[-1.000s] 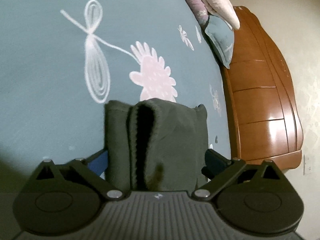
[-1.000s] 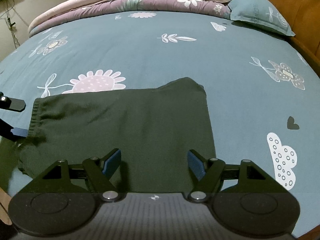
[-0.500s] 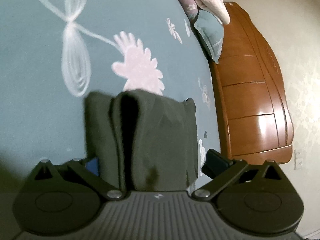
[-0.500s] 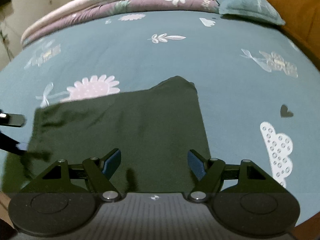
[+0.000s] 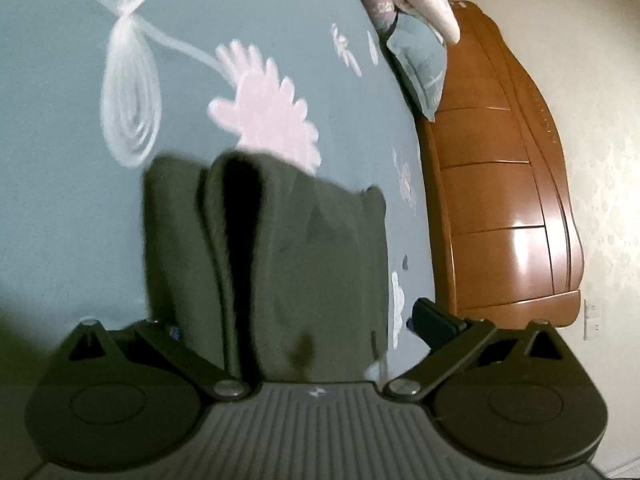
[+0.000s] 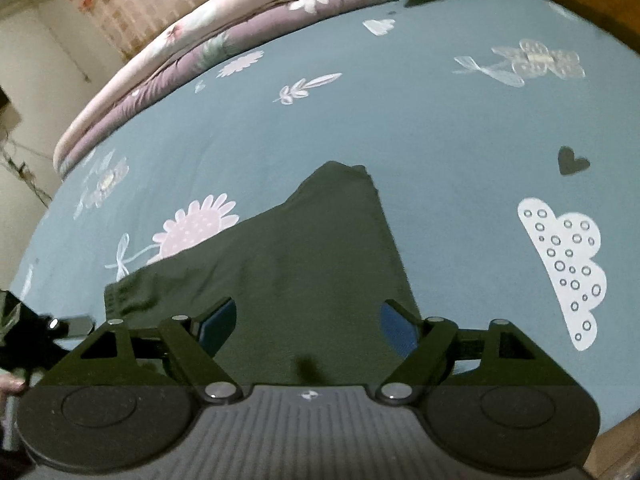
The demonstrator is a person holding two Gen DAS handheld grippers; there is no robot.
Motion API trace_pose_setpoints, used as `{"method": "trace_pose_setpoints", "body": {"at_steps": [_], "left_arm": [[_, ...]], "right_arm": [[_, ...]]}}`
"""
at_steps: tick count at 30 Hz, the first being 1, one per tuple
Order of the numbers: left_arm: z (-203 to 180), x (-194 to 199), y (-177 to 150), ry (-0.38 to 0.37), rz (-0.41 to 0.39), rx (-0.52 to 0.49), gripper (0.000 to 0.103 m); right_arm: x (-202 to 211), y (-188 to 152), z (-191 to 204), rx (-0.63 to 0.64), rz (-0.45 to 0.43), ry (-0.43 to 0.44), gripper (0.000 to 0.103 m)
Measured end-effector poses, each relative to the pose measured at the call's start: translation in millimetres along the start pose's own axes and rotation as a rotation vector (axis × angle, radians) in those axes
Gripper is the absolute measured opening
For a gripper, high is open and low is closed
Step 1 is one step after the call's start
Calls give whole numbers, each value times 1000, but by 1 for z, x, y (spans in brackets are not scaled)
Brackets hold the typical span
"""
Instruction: Fold clothes
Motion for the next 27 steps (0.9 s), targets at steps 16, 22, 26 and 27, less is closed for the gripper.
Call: {"method": "trace_pose_setpoints", "body": {"at_steps": [16, 22, 26, 27], "left_arm": [[6, 3, -1, 33, -222, 31, 97], [6, 3, 1, 40, -269, 64, 96], [12, 8, -8, 28, -264, 102, 96], [13, 9, -8, 20, -260, 101, 96]], "right_arm": [[-87, 33, -68, -187, 135, 504, 100], [-121, 61, -50, -209, 160, 660, 103], [-104, 40, -50, -183, 184, 693, 103], [-96, 32, -49, -167, 183, 701, 103]]}}
Point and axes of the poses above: each gripper's, at about its wrist camera, not at the fingertips, and x roughly against the way its jaws point, z to its left, y to its top, the point moved 9 cm from there along -x, roughly the way its jaws point, and after that the axes turned 14 degrees about x, right-handed, at the moved point
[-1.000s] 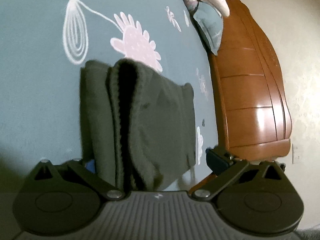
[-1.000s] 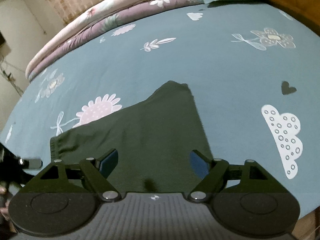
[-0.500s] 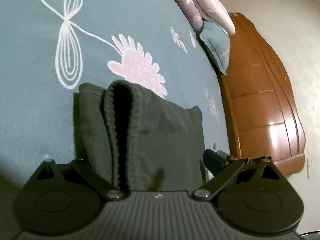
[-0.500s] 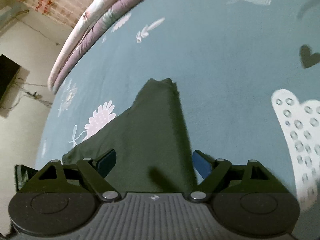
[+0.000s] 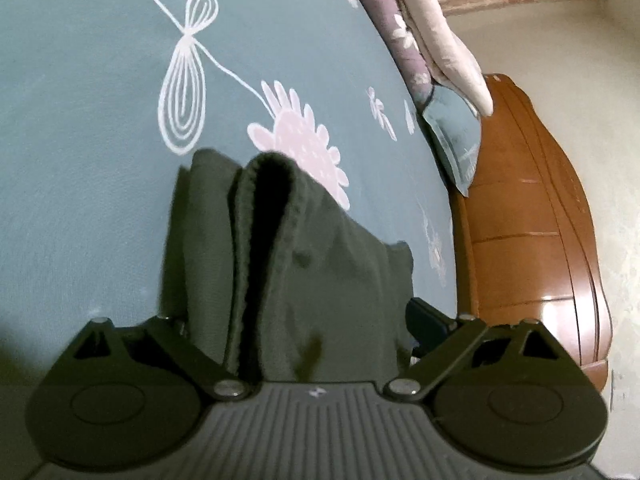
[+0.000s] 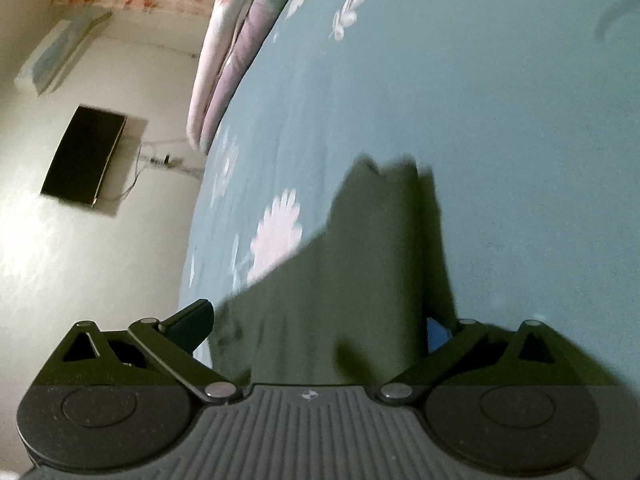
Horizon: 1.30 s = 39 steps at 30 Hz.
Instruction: Fold clothes
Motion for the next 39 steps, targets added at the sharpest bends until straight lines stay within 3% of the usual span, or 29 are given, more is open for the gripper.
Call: {"method": "trace_pose_setpoints", "body": {"at_steps": [4, 9, 11, 14, 16, 23, 26, 29, 30, 33, 39], "left_arm": [[-1, -9, 16, -14, 12, 33, 95], [-13, -23, 20, 39, 30, -65, 96], [-6, -16, 19, 34, 19, -68, 84], [10, -6, 24, 10, 1, -9, 62], [16, -5, 27, 3, 6, 8, 53], [14, -11, 29, 26, 37, -47, 51], [18, -9, 30, 12, 41, -44, 43], [18, -11, 32, 12, 55, -54, 42], [17, -12, 32, 15, 60, -65, 42], [16, -12, 32, 18, 66, -83, 42], [15, -10, 32, 58, 50, -73, 28]], "right_arm": [[0, -10, 6, 36, 8, -1, 103], [-27, 13, 5, 20, 7, 8, 103], [-24, 11, 5, 24, 17, 12, 102], [-15, 0, 5, 33, 23, 16, 95], [-10, -8, 3, 48, 26, 4, 87], [-21, 0, 5, 49, 45, -14, 85], [-15, -7, -1, 36, 58, -17, 70], [-12, -8, -19, -25, 62, -11, 36], [-15, -8, -22, -37, 61, -14, 17], [-23, -9, -27, -67, 55, -23, 14], [-23, -12, -16, -19, 14, -85, 16]]}}
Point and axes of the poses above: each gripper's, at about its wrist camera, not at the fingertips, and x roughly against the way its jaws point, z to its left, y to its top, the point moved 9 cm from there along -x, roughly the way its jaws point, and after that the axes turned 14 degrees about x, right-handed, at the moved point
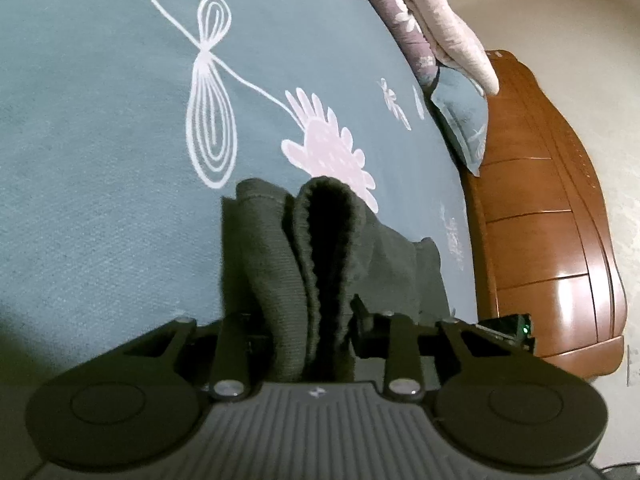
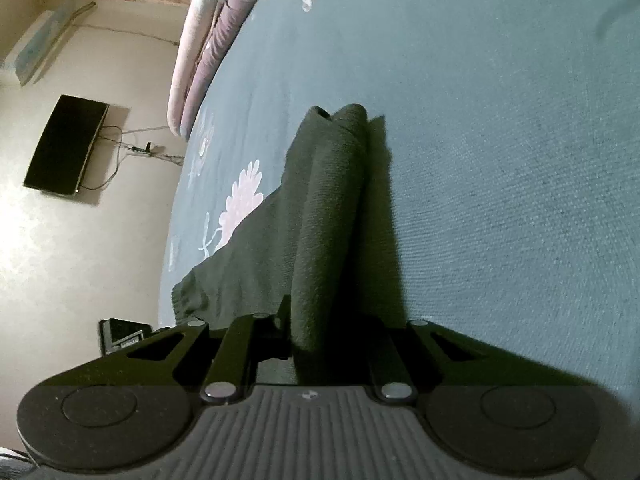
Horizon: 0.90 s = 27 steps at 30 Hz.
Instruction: Fold clothes
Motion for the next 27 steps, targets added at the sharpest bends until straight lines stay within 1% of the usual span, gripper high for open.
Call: {"method": "trace_pose_setpoints", "body": {"at_steps": [4, 7, 9, 15, 19, 24, 27], "left_arm": [[-14, 5, -1, 33, -11, -66, 27], [-31, 11, -2, 18, -22, -107, 27], [-43, 13, -3, 19, -24, -138, 27], [-85, 4, -6, 15, -8, -241, 26], [-120, -19, -12, 10, 27, -321, 25], [-171, -63, -29, 11, 118, -437, 25], [-209, -101, -47, 13, 184, -520, 25]], "right_arm": [[6, 2, 15, 45, -32, -54, 15], [16, 5, 32, 71, -73, -26, 15], [24, 7, 44, 105, -86, -25, 15], [51, 2, 66, 178, -135, -55, 16], [91, -9, 62, 178, -211, -86, 16], [142, -23, 50, 156, -312, -146, 16], [174, -36, 38, 135, -382, -199, 16]]}}
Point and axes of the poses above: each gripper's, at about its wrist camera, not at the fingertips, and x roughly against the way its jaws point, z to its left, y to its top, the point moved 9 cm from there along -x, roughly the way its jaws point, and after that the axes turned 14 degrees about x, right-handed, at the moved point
